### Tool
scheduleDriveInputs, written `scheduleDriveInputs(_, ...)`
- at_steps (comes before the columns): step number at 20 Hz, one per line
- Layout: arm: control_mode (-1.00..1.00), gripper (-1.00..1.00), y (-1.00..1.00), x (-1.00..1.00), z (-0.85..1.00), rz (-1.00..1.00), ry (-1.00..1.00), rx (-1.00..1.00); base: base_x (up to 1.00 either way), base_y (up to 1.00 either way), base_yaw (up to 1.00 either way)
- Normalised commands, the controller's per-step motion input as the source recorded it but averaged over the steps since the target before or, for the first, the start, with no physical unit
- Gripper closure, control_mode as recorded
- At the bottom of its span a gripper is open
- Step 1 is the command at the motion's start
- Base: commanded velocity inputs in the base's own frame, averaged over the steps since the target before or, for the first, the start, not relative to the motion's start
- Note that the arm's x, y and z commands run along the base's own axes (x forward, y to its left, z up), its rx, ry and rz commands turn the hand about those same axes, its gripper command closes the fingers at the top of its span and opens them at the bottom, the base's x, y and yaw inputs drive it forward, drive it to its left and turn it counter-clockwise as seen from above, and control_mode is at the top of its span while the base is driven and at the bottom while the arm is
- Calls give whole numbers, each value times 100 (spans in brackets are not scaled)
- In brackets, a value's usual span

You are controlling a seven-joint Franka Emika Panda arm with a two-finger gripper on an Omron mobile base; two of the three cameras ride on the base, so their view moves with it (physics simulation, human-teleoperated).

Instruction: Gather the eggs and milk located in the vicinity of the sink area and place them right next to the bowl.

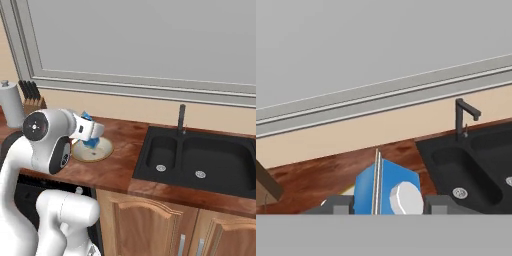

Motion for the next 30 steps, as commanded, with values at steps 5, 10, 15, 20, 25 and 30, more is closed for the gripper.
scheduleDriveInputs(5, -100, 100, -27, 17, -11, 5, 2, 0, 0, 0, 0)
scheduleDriveInputs(10, -100, 100, -7, 32, -31, 4, 5, 0, 0, 0, 0)
scheduleDriveInputs(15, -100, 100, 0, 45, -39, 2, 8, 0, 0, 0, 0)
scheduleDriveInputs(20, -100, 100, -2, 44, -32, 1, 1, 0, 0, 0, 0)
scheduleDriveInputs(25, -100, 100, -6, 34, -36, 0, 0, 0, 0, 0, 0)
scheduleDriveInputs(30, -100, 100, -17, 25, -31, 2, 0, 0, 0, 0, 0)
